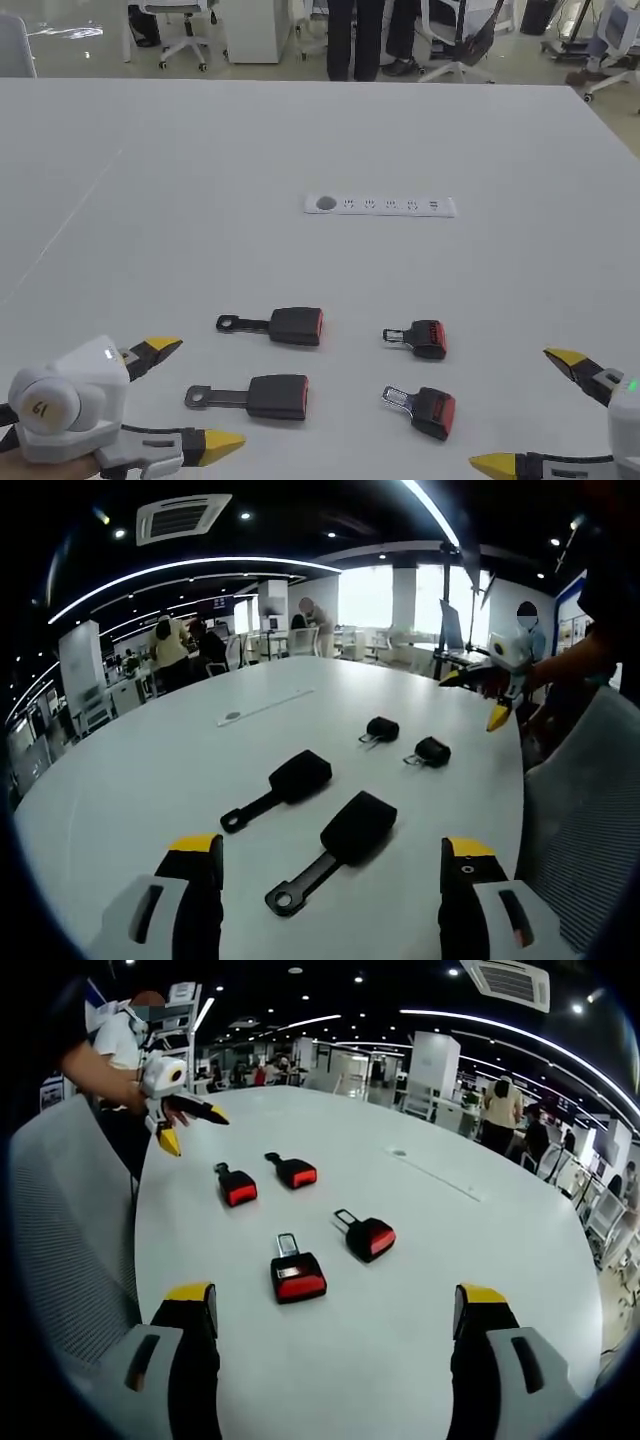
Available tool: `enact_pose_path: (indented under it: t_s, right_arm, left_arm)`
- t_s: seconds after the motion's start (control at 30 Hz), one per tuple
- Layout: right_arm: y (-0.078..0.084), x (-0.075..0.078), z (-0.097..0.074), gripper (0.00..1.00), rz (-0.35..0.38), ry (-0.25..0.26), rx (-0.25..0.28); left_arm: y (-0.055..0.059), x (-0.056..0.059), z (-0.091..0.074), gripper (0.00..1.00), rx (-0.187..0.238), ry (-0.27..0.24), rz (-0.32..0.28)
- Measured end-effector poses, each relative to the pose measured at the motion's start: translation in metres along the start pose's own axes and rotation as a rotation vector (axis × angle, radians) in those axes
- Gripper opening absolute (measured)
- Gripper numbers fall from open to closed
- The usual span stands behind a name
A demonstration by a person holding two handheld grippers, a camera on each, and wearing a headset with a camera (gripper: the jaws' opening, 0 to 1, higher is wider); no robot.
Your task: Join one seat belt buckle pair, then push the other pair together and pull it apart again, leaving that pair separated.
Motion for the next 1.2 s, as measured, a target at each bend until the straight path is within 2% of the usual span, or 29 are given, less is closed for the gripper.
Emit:
enact_pose_path:
  t_s: [0.23, 0.47, 0.73, 0.8, 0.97, 1.2]
  right_arm:
    - [0.001, 0.003, 0.003, 0.97, -0.016, -0.017, -0.013]
    - [0.0, 0.006, 0.008, 0.94, -0.035, -0.032, -0.018]
    - [-0.003, 0.004, 0.015, 0.86, -0.06, -0.072, -0.033]
    - [0.001, 0.006, 0.018, 0.85, -0.064, -0.084, -0.039]
    - [0.0, 0.002, 0.023, 0.8, -0.072, -0.114, -0.051]
    - [0.005, 0.0, 0.032, 0.72, -0.091, -0.158, -0.06]
  left_arm:
    - [-0.005, 0.002, 0.009, 0.88, -0.025, 0.036, 0.032]
    - [-0.006, -0.002, 0.018, 0.83, -0.051, 0.079, 0.062]
    - [-0.009, 0.001, 0.032, 0.76, -0.096, 0.149, 0.109]
    - [-0.009, 0.002, 0.035, 0.74, -0.108, 0.157, 0.116]
    - [-0.005, 0.003, 0.042, 0.68, -0.144, 0.186, 0.146]
    - [-0.007, 0.012, 0.052, 0.61, -0.196, 0.237, 0.188]
Point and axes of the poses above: the centre of the closed fingertips' face, and the gripper's own axes: z roughly forward along the fingers, x roughly to its right, y roughly out of its underside, the point moved 7 cm from there along -z, roughly backward along the fingers, and after that the axes turned 10 degrees about x, right-handed, at the moved point
